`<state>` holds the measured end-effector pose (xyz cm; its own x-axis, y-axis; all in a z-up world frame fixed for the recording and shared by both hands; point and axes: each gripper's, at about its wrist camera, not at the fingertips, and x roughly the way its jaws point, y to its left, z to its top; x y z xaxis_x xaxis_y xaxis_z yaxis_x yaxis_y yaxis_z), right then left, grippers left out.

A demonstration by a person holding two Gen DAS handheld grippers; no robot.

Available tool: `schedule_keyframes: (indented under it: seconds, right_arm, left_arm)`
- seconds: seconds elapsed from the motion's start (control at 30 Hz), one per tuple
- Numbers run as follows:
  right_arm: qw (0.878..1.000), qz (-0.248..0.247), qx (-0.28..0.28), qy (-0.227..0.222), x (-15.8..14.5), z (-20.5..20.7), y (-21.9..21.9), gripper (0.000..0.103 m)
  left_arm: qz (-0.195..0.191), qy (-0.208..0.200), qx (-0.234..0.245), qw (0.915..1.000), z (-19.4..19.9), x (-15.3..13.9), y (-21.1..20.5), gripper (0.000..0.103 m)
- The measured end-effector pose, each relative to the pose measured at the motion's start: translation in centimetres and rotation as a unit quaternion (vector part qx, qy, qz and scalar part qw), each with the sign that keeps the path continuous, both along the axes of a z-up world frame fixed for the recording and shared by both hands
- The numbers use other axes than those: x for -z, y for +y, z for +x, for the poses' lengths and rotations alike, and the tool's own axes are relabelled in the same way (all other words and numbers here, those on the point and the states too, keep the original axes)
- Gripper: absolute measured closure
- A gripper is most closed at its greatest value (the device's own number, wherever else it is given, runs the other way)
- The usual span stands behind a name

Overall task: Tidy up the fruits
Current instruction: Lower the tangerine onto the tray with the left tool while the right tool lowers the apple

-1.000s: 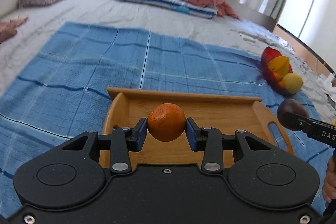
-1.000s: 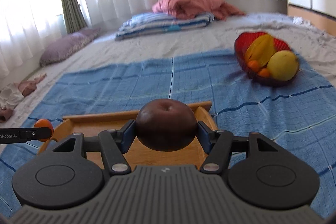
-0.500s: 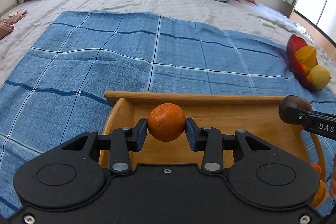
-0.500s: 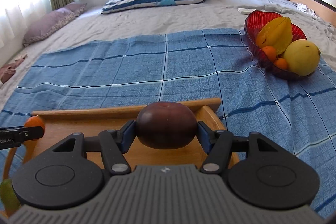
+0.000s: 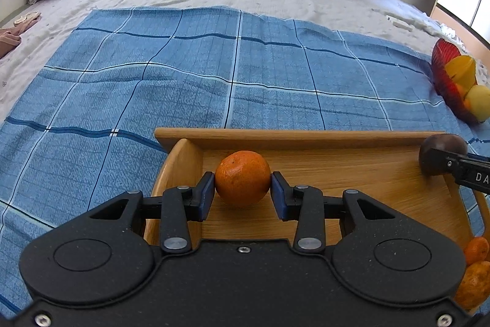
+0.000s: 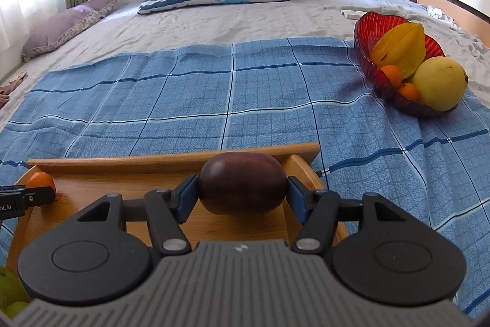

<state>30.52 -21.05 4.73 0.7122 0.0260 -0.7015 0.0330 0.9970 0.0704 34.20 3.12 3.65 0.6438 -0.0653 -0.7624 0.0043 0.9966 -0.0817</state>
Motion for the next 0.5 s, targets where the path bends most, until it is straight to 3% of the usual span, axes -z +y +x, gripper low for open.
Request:
schedule_keyframes:
  seconds: [0.13,0.2,0.33,0.5]
  right_arm:
    - [1.000,-0.004,0.000,0.007,-0.1,0.2,0.2,0.034]
    - [1.000,-0.003,0.003,0.010,-0.2,0.2,0.2,0.025]
    - [1.000,0.000,-0.004,0.012,-0.3,-0.2,0.0,0.017]
    - [1.000,0.011,-0.006,0.016,-0.3,-1.4,-0.5,0.013]
  left_arm:
    - [0.002,0.001,0.001,1.0000,0.0,0.0,-0.1,0.065]
    - [-0.002,0.004,0.000,1.0000,0.0,-0.1,0.0,0.062]
    - [-0.003,0.002,0.001,1.0000,-0.6,-0.2,0.2,0.040]
    - [-0.014,-0.009,0.010,0.9998,-1.9,-0.8,0.5,0.023]
